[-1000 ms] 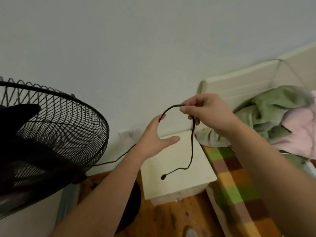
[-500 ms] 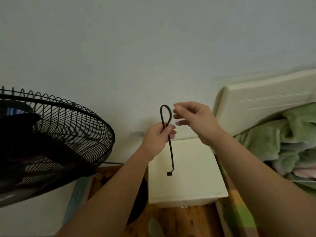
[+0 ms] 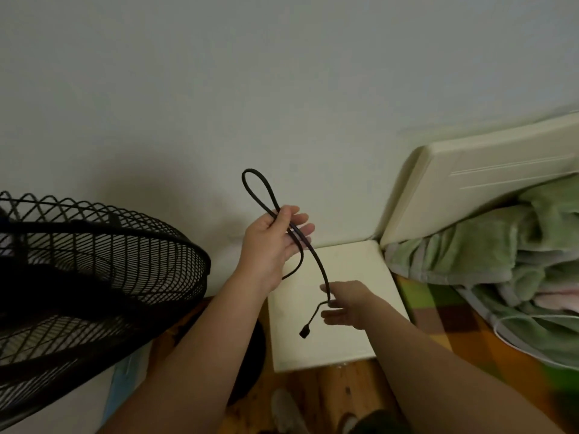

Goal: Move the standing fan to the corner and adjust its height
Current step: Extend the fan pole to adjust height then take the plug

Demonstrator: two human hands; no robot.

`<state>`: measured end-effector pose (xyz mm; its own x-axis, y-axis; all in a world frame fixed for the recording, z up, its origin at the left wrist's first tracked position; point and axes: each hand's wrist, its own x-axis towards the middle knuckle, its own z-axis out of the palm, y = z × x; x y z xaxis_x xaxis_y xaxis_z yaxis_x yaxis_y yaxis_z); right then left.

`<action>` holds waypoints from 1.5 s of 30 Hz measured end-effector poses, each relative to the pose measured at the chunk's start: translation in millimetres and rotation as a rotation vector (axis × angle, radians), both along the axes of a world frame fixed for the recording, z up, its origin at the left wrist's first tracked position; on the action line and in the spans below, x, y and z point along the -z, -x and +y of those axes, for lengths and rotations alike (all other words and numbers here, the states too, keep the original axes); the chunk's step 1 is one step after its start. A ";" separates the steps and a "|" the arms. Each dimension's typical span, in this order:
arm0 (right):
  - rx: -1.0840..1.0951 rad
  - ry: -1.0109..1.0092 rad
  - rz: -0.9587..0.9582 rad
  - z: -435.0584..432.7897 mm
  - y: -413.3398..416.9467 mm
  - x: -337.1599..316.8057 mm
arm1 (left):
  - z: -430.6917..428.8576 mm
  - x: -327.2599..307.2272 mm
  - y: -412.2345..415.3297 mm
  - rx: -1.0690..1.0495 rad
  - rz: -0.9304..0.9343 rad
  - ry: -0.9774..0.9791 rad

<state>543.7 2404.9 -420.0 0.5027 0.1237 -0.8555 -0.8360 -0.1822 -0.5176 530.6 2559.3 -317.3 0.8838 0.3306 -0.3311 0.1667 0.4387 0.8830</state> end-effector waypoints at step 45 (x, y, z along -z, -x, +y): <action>0.146 -0.570 -0.299 -15.8 -147.2 19.4 | -44.7 130.8 -75.9 0.450 0.370 0.051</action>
<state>690.8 2389.0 -439.4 0.7544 0.4290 -0.4969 -0.6366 0.2933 -0.7133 606.5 2514.6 -448.1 0.7564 -0.0749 -0.6498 0.6395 0.2936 0.7105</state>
